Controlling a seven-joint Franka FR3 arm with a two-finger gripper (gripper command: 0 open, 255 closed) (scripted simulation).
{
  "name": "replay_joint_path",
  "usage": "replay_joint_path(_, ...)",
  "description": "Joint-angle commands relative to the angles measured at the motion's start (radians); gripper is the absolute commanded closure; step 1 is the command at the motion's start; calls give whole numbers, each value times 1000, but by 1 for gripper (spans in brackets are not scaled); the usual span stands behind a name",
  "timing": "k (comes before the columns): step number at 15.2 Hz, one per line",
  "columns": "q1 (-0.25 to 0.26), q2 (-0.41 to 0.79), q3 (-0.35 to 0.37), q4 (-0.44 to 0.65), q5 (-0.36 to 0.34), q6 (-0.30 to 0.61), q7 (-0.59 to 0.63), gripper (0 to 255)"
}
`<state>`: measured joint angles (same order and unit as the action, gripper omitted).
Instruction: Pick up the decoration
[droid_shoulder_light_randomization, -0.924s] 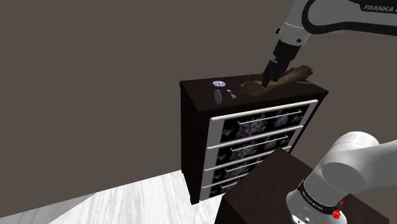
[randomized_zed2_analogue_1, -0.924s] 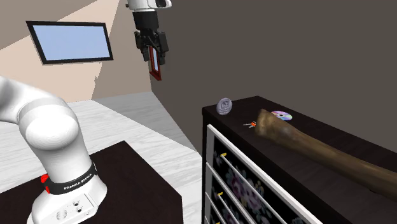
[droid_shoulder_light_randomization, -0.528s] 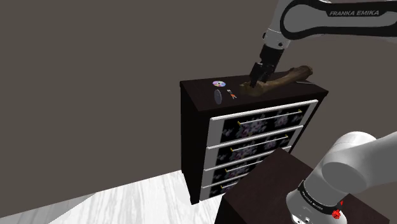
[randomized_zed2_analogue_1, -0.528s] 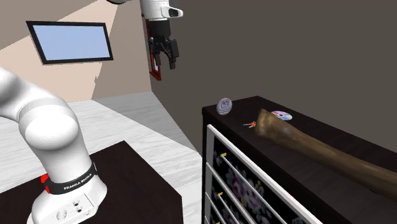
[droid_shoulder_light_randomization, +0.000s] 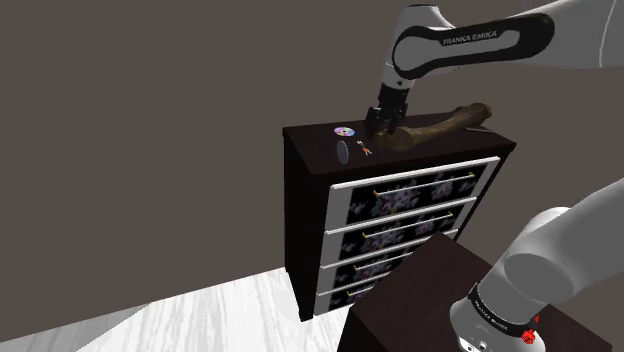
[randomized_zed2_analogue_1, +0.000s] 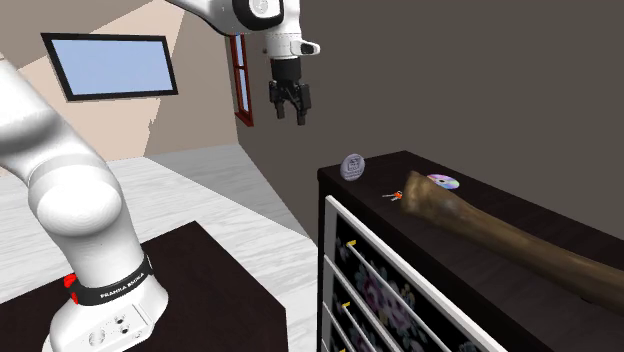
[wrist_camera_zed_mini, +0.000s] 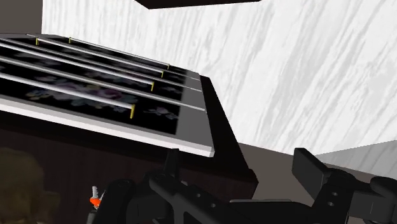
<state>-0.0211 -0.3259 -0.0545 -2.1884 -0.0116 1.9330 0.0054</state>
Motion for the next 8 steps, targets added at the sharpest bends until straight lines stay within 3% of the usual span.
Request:
replay_joint_path(1,-4,88,0,54,-2,27,21,0)
replay_joint_path(8,-19,367,-10,253,-9,79,84,0)
